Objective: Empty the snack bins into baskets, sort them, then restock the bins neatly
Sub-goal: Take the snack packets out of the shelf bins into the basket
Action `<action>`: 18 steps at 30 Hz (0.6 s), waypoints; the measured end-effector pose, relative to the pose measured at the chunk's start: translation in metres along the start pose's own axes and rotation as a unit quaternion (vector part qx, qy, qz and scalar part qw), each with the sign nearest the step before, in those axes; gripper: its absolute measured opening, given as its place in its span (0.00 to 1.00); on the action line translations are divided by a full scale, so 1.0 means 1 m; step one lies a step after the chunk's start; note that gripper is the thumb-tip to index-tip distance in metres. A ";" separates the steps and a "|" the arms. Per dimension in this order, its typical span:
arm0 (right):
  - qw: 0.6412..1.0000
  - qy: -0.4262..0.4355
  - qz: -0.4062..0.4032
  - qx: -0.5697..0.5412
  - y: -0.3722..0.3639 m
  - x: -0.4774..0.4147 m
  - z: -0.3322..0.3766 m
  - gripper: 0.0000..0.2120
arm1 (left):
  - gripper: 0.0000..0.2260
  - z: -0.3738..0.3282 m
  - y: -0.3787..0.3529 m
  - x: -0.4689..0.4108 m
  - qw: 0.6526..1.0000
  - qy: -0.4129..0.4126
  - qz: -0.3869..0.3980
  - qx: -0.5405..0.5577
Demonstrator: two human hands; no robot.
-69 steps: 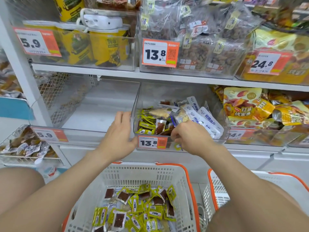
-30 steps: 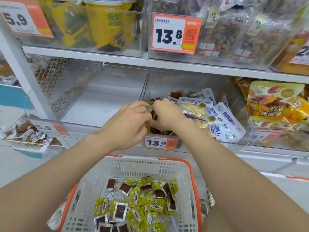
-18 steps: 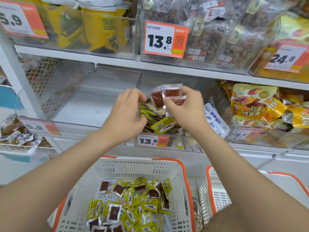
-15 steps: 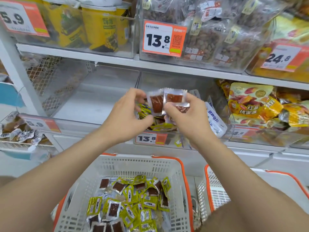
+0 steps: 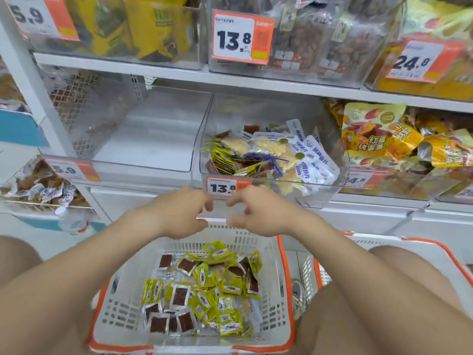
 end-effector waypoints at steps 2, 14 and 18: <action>0.986 -0.010 -0.136 -0.097 0.036 0.002 -0.003 0.08 | 0.09 -0.007 0.012 -0.001 0.990 -0.033 -0.118 0.065; 0.932 -0.296 -0.208 -0.003 0.104 -0.045 -0.113 0.37 | 0.22 -0.046 0.069 -0.154 0.983 -0.087 -0.160 0.023; 0.935 -0.289 -0.200 -0.053 0.112 -0.048 -0.121 0.42 | 0.47 -0.056 0.067 -0.202 0.993 -0.075 -0.071 0.050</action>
Point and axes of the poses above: each hand's wrist, its own x-axis away from the middle knuckle, its own y-axis out of the back of the hand, z = x × y, the point moved 2 cm from there along -x, towards the middle knuckle, and after that the axes turned 6 degrees about -x, right-handed, at the moved point
